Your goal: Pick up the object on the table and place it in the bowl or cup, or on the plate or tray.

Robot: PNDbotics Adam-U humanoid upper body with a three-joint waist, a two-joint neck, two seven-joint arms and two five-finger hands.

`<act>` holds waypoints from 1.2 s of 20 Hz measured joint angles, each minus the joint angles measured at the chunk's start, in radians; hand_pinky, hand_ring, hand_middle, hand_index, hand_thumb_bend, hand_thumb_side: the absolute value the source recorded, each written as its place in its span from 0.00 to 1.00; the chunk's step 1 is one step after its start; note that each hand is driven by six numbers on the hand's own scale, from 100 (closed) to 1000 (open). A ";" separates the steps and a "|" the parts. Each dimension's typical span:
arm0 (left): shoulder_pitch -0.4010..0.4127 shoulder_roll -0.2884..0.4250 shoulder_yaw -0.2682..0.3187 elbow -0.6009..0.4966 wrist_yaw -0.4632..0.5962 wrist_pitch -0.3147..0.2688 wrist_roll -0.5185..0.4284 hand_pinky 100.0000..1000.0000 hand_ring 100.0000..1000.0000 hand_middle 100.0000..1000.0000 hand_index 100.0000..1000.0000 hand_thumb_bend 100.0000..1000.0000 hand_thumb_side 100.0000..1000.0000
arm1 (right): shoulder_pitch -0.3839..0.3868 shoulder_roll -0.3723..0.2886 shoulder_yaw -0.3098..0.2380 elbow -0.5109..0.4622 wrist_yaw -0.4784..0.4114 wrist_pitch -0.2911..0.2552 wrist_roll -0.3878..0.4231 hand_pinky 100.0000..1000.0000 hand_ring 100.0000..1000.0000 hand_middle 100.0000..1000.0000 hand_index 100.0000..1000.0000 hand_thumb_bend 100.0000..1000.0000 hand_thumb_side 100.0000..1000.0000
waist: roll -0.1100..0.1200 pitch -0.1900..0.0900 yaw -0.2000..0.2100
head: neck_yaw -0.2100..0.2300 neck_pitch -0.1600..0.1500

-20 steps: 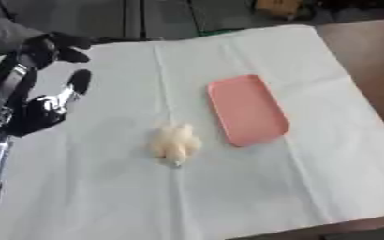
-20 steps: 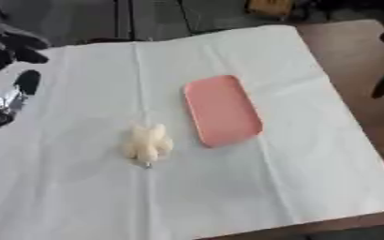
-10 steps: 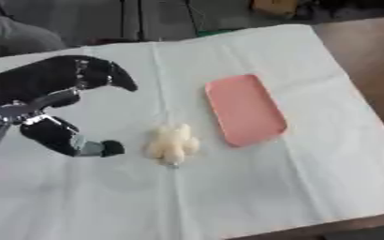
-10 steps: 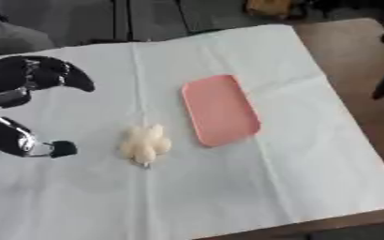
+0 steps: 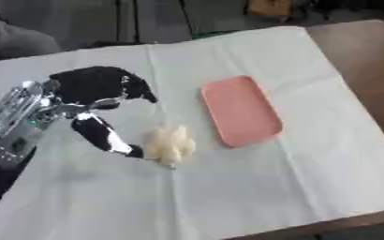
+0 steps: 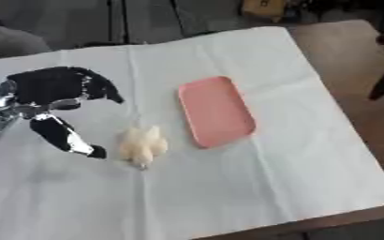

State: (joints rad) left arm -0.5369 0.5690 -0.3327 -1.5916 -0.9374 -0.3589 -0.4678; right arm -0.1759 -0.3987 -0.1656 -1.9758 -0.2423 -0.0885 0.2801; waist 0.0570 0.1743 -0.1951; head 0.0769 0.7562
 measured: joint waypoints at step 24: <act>-0.036 -0.088 -0.056 0.187 -0.057 -0.122 0.077 0.84 0.82 0.76 0.87 0.60 0.68 | 0.000 0.000 0.001 0.000 -0.002 -0.001 0.003 0.31 0.32 0.72 0.65 0.00 0.67 | -0.007 0.000 -0.002 | 0.000 0.000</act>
State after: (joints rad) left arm -0.5731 0.4811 -0.3882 -1.4042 -0.9944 -0.4805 -0.3904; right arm -0.1760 -0.3987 -0.1650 -1.9758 -0.2440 -0.0896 0.2835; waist 0.0504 0.1738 -0.1976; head 0.0767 0.7560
